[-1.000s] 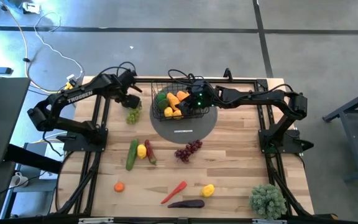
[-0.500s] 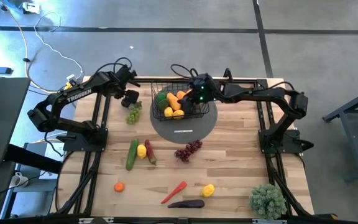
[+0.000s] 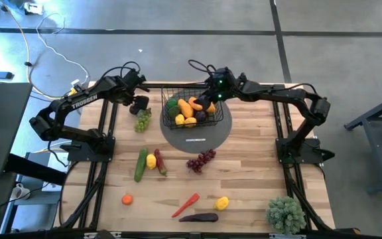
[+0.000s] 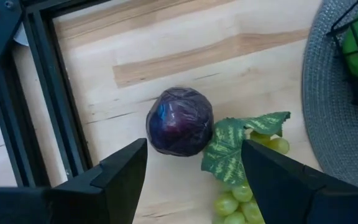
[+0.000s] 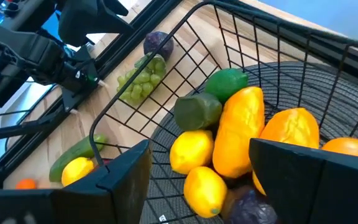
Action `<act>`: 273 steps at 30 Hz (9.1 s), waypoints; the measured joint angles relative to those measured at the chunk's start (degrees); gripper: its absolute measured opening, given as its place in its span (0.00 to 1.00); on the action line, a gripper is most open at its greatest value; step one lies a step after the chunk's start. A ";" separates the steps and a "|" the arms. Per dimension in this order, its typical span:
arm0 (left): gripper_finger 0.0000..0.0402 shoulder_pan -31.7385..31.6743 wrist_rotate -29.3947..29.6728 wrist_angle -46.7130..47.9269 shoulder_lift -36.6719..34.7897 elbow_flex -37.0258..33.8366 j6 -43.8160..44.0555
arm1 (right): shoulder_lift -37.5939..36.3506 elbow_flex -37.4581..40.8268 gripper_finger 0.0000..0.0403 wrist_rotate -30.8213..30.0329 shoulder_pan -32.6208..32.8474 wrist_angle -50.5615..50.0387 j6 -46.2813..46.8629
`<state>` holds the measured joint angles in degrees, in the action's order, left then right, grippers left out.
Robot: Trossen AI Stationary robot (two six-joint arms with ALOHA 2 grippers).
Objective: Build produce basket
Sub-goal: Put the plum into the wire basket
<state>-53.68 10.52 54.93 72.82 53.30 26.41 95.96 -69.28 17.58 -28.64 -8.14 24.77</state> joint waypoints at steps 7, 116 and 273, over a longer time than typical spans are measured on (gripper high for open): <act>0.63 -1.91 -2.46 -1.34 0.04 0.02 2.56 | 0.00 0.00 0.62 5.25 -2.82 -1.64 -3.31; 0.33 -0.04 7.20 -3.56 16.80 -0.33 9.62 | 0.00 -0.02 0.62 5.87 -5.86 -8.81 -10.70; 0.40 8.75 -1.81 18.32 -12.01 0.04 -31.44 | 0.00 -0.02 0.62 1.22 8.07 -8.79 0.85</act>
<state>-44.92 8.71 73.25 60.81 53.34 -5.03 95.96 -69.30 18.80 -20.58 -16.93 25.62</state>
